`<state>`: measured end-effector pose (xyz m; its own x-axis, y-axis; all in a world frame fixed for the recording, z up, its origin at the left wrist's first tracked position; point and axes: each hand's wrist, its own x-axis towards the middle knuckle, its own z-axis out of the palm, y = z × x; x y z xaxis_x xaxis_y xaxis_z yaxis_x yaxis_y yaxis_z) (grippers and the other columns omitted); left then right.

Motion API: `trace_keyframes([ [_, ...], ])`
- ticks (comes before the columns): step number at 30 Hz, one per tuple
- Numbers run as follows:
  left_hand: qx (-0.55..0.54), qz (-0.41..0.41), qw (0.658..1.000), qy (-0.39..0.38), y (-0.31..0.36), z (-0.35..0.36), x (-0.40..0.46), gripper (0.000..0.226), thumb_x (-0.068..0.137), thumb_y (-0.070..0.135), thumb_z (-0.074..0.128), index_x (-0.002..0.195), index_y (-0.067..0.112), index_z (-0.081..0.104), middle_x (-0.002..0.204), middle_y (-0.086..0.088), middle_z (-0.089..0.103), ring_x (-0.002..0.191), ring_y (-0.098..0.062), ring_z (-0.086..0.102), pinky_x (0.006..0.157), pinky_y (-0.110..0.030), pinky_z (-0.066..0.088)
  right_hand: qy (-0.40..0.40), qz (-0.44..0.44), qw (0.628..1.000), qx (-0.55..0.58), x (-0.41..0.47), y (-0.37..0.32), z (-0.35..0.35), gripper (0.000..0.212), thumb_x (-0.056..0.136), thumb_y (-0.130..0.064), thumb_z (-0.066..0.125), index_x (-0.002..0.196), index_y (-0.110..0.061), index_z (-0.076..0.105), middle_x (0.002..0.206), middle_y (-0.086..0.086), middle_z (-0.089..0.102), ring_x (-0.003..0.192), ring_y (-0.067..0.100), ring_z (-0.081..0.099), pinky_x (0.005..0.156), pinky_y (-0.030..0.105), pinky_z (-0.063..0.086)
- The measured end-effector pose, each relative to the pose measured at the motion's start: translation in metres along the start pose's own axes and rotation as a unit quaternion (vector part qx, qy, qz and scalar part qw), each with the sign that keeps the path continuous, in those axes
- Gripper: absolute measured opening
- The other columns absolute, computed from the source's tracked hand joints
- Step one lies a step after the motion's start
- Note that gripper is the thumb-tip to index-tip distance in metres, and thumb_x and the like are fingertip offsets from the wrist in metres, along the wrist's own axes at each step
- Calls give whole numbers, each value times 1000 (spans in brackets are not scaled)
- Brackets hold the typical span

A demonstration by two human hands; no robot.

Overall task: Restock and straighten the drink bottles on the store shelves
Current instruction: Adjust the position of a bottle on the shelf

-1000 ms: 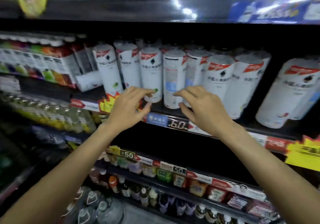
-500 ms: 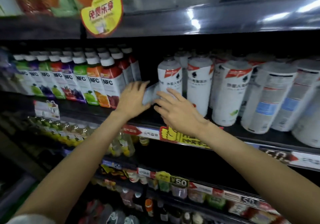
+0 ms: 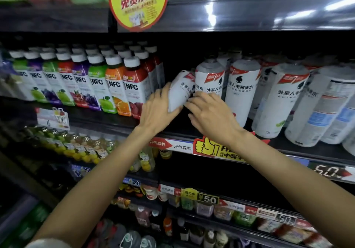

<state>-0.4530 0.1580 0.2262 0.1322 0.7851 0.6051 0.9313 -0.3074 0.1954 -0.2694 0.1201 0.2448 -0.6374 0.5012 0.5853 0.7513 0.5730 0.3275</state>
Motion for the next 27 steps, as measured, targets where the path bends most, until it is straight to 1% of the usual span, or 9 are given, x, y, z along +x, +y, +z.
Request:
trace_keyframes([
  [2, -107, -49, 993, 31, -2, -8, -7, 79, 85, 52, 62, 146, 15, 29, 138, -10, 50, 118, -29, 53, 82, -36, 44, 5, 95, 986, 135, 12, -10, -10, 36, 94, -23, 49, 125, -6, 56, 106, 12, 65, 95, 30, 63, 76, 41, 52],
  [5, -297, -109, 947, 56, -5, -16, -13, 86, 76, 60, 64, 144, 21, 29, 140, 0, 49, 119, -18, 54, 86, -32, 51, -2, 238, 908, 344, 35, -21, -20, 57, 97, -30, 52, 147, -13, 29, 125, 11, 60, 98, 23, 64, 89, 41, 50],
  [8, -441, -126, 886, 67, -9, -17, -11, 83, 69, 48, 76, 138, 27, 35, 138, 2, 51, 124, -11, 52, 97, -36, 50, 18, 279, 841, 462, 62, -27, -22, 73, 92, -33, 60, 150, -16, 18, 133, 7, 55, 110, 22, 60, 96, 42, 47],
  [10, -464, -119, 875, 70, -7, -14, -10, 78, 67, 41, 80, 132, 27, 40, 133, 1, 54, 123, -11, 53, 102, -36, 46, 20, 280, 855, 436, 73, -29, -17, 77, 89, -36, 64, 149, -18, 19, 134, 8, 55, 118, 24, 55, 96, 44, 46],
  [13, -475, -140, 864, 92, -6, -9, -9, 75, 62, 37, 82, 127, 28, 45, 125, 6, 58, 115, -4, 56, 92, -20, 47, 11, 282, 864, 417, 78, -32, -6, 71, 90, -32, 62, 147, -18, 22, 134, 10, 54, 120, 26, 54, 96, 47, 45],
  [17, -448, -150, 878, 78, -13, 0, -2, 85, 58, 48, 82, 130, 20, 46, 128, 3, 57, 115, -8, 57, 95, -28, 50, -5, 304, 865, 399, 81, -29, 5, 71, 94, -25, 57, 149, -7, 17, 130, 18, 56, 117, 32, 56, 95, 45, 46],
  [21, -389, -121, 912, 40, -12, 1, 5, 78, 70, 39, 82, 137, 22, 44, 127, 4, 60, 111, -8, 58, 90, -23, 50, -26, 316, 886, 339, 81, -21, 9, 74, 94, -21, 57, 150, -1, 12, 130, 24, 53, 115, 37, 54, 92, 42, 45],
  [24, -301, -100, 948, 36, -15, 1, 5, 78, 76, 43, 76, 141, 20, 39, 128, -1, 61, 111, -16, 59, 83, -25, 47, -54, 289, 915, 275, 74, -21, 4, 75, 93, -10, 53, 150, -1, 5, 131, 26, 47, 113, 40, 53, 86, 40, 43],
  [27, -265, -78, 961, 23, -13, -2, 7, 83, 77, 42, 75, 145, 16, 34, 133, -4, 58, 116, -23, 58, 86, -29, 48, -64, 248, 930, 264, 63, -17, -4, 76, 91, -5, 52, 151, -1, 6, 133, 26, 44, 114, 40, 51, 90, 41, 42],
])
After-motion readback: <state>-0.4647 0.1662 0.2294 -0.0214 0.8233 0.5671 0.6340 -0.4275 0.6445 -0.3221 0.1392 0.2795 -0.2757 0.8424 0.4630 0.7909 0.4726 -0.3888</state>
